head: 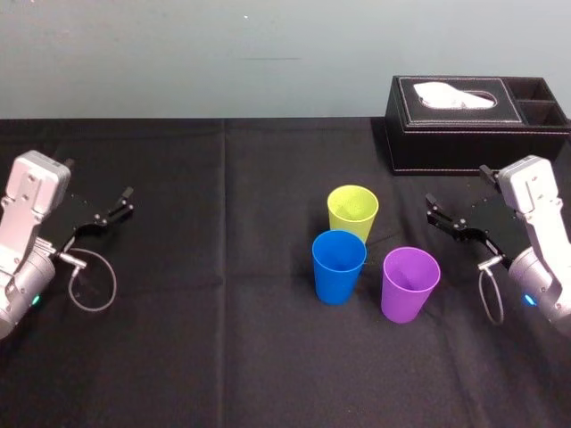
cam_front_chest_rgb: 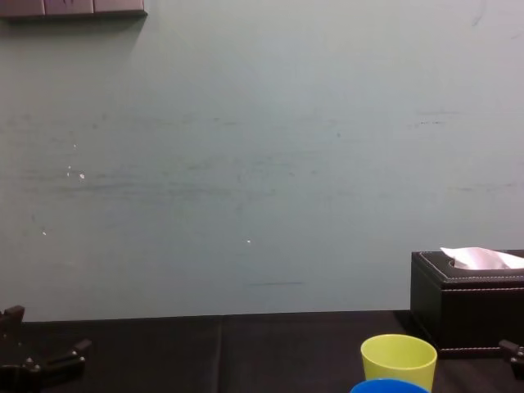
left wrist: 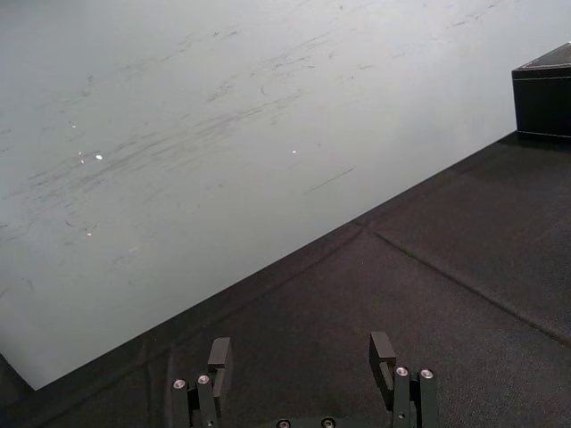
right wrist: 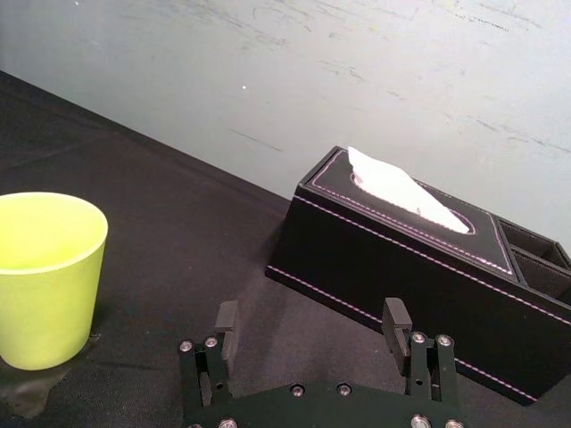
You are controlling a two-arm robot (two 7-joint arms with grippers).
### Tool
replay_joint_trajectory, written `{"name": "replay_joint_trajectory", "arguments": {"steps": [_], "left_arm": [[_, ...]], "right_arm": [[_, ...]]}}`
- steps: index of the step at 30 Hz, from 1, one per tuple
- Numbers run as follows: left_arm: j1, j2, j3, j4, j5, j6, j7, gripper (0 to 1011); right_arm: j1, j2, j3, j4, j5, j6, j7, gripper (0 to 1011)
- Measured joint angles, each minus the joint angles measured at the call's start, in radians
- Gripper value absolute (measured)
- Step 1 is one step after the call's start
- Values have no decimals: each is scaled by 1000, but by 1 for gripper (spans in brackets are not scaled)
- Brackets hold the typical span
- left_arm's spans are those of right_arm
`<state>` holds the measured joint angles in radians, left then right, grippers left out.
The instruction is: Stack the three plastic cups sequentially using one hand.
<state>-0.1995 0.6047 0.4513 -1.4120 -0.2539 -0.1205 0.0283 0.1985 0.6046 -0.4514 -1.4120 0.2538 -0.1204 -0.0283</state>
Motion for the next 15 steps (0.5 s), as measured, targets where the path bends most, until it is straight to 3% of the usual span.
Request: {"name": "replay_joint_trajectory", "arguments": {"steps": [15], "left_arm": [[0, 0, 0, 0, 0, 0, 0, 1011]], "right_arm": [[1, 0, 0, 0, 0, 0, 0, 1003]]}}
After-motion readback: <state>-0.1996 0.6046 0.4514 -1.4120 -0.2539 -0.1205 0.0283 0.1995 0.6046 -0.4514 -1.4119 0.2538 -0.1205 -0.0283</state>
